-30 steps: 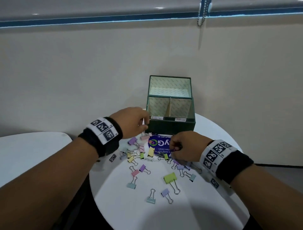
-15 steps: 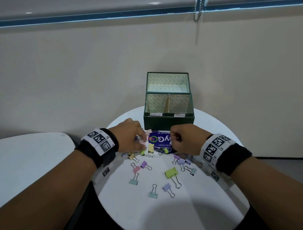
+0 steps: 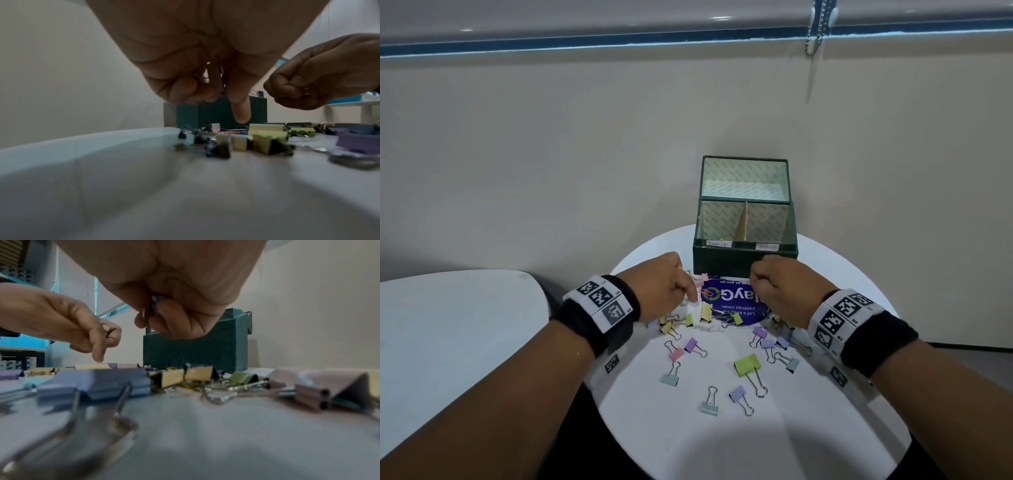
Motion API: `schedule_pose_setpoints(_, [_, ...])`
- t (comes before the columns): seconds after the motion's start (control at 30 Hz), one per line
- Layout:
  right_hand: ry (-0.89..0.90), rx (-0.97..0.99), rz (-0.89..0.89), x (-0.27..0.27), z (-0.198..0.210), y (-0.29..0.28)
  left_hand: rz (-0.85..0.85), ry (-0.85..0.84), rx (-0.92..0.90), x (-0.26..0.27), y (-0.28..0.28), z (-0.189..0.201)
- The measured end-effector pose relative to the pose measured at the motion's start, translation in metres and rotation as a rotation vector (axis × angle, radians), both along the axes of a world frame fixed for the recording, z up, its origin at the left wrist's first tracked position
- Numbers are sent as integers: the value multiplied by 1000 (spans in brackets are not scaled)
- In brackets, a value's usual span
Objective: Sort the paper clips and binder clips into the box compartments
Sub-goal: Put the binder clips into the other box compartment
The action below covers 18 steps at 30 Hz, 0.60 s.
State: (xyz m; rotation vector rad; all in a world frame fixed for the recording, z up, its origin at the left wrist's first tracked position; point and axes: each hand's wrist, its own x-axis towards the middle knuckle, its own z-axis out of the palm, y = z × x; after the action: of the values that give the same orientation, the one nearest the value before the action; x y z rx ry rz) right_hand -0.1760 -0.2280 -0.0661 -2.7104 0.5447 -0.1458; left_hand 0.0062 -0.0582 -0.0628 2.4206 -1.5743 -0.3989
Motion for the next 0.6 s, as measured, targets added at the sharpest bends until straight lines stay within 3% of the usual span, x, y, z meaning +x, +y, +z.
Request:
schedule_pose_setpoints(0.1, [7,-4,33,2,-2,3,8,-35,49,-5,5,0])
schedule_pose_setpoints(0.23, [179,-52,111,3,-4,7,-24,-105,162,-11,7,0])
schedule_pose_setpoints(0.37, [241,-103,150,6,-5,13,-42,-115,132,-9,5,-4])
schedule_pose_setpoints(0.5, [185,-119,160,10,-2,13,-65,-88,17,-6,6,-6])
schedule_pose_setpoints(0.6, [21,-68,106,20,16,1,-66,-85,-82,-4,7,-6])
